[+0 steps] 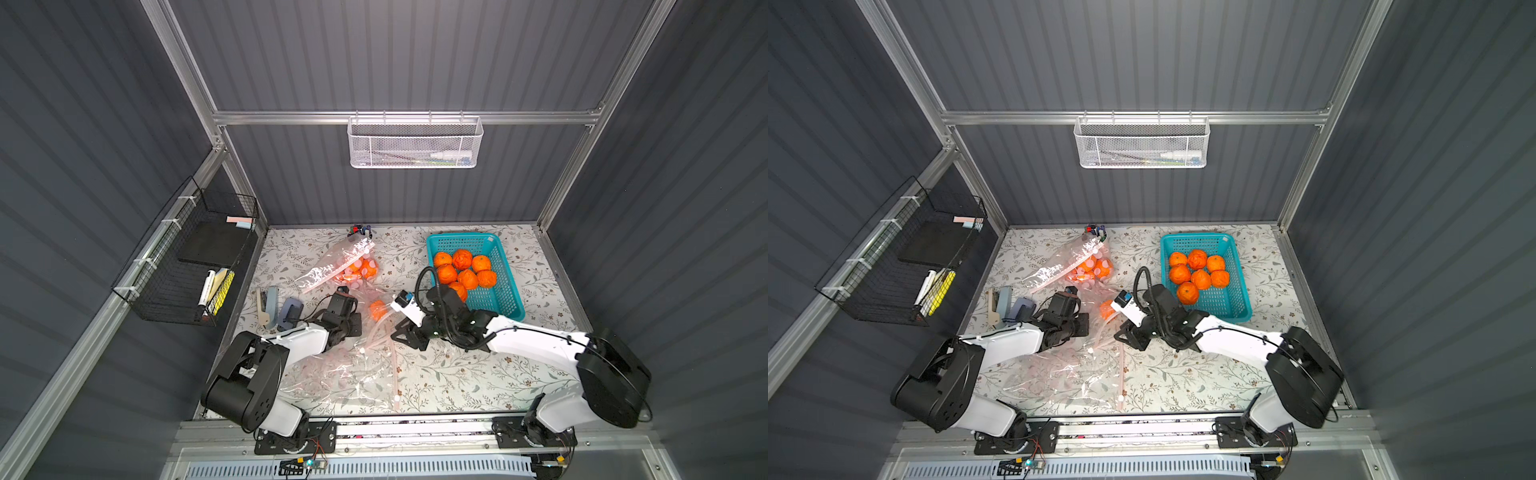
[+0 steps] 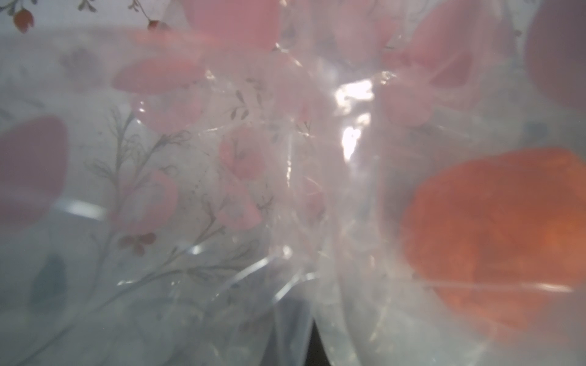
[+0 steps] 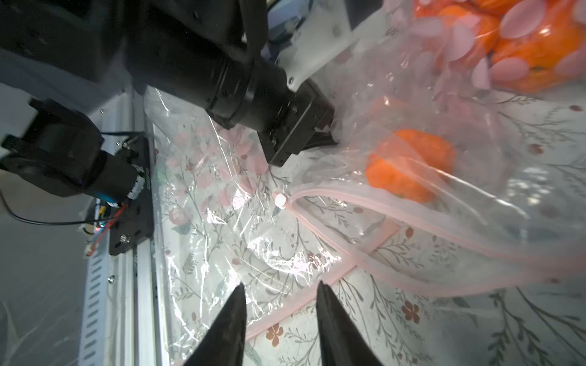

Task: Open the zip-top bag and take out the orange
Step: Pick up the orange from the zipper food storage bag.

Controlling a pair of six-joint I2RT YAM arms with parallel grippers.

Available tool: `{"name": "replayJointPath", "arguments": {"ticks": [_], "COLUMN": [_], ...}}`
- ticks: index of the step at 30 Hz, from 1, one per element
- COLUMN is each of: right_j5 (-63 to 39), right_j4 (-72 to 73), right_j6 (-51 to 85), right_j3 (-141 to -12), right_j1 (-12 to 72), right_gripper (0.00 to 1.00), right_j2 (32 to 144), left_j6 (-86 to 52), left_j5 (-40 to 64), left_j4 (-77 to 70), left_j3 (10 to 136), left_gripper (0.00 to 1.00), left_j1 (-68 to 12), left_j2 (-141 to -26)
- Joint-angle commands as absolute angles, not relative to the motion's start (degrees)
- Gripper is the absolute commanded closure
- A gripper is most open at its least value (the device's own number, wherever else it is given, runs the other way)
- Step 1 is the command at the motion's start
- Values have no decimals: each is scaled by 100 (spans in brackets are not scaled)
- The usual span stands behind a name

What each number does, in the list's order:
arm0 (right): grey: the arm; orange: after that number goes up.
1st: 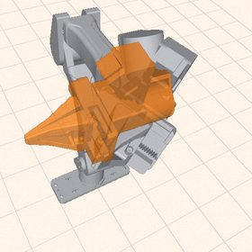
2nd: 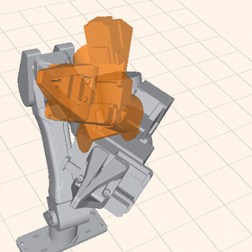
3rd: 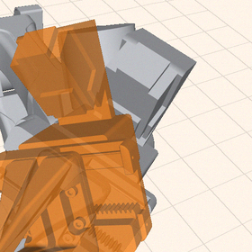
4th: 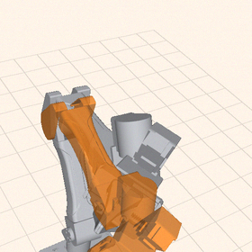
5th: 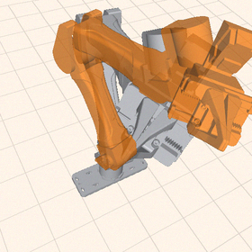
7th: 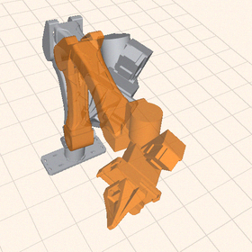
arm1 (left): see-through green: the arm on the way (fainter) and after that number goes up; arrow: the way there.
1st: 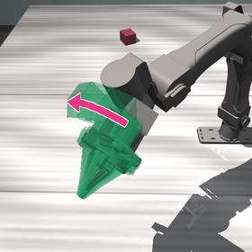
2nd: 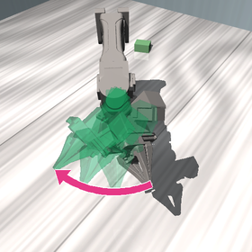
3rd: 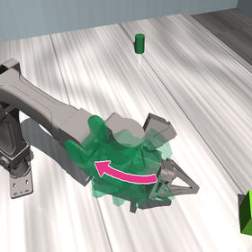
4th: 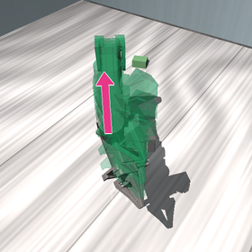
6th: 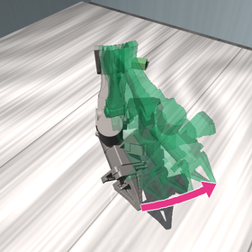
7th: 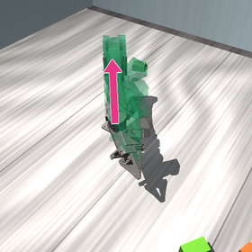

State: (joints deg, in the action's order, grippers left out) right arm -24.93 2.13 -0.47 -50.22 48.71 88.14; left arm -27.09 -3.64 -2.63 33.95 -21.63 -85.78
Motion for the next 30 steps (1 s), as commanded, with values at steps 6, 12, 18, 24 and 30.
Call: {"name": "replayJointPath", "arguments": {"ticks": [6,12,18,24,30], "right_j5": [-1294,-971,-287,215,40], "right_j4": [411,961,1135,1577,1977], "right_j6": [-593,-577,-479,-308,-437], "right_j3": [-5695,-5946,-6446,-6657,-7011], "right_j1": [4922,4921,4916,4914,4921], "right_gripper": [56,42,20,18,19], "right_j2": [9895,10525,11153,11450,11804], "left_j6": [-2757,-2751,-2740,-2734,-2733], "left_j5": [-378,-369,-354,-347,-335], "left_j4": [79,70,66,61,53], "left_j3": [3255,3252,3247,3251,3255], "left_gripper": [100,100,100,100,100], "left_j1": [-2135,-2136,-2136,-2136,-2136], "left_j2": [-8613,-8612,-8609,-8609,-8623]}}
